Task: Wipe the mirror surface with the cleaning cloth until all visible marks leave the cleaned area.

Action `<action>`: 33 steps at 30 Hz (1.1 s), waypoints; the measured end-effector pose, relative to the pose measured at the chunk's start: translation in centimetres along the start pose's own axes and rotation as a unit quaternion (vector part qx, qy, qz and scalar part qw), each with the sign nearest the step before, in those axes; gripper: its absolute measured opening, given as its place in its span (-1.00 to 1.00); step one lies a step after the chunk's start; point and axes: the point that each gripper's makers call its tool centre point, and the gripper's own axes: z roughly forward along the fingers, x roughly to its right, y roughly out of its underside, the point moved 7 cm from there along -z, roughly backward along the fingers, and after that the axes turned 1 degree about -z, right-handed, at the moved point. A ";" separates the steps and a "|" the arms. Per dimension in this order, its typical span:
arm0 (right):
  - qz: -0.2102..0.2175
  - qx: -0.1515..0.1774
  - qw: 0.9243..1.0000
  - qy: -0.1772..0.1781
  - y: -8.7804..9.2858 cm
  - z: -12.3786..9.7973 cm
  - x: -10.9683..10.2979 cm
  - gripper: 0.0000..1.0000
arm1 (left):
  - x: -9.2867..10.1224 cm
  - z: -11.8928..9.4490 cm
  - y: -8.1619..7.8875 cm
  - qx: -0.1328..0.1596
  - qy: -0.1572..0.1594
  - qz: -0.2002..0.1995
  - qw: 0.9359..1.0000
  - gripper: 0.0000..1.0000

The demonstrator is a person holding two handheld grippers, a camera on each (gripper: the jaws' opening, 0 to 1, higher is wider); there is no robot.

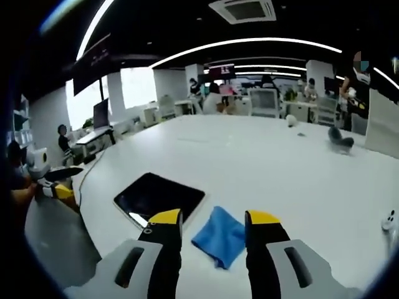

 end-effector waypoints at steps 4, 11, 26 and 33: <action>-0.007 -0.027 1.000 -0.009 0.6 1.2 0.1 -0.26 | 0.1 0.0 0.0 -0.001 0.002 0.003 1.000 0.91; -0.015 -0.057 0.998 -0.007 1.6 3.1 0.8 -0.25 | 0.2 0.1 0.0 -0.002 0.006 0.003 1.000 0.94; -0.013 -0.120 0.992 -0.024 4.1 6.6 1.7 -0.42 | 0.1 0.1 0.0 -0.004 0.006 0.005 1.000 0.94; -0.027 -0.124 0.991 -0.035 4.5 7.9 1.6 -0.55 | 0.1 0.1 0.1 -0.008 0.006 0.005 1.000 0.94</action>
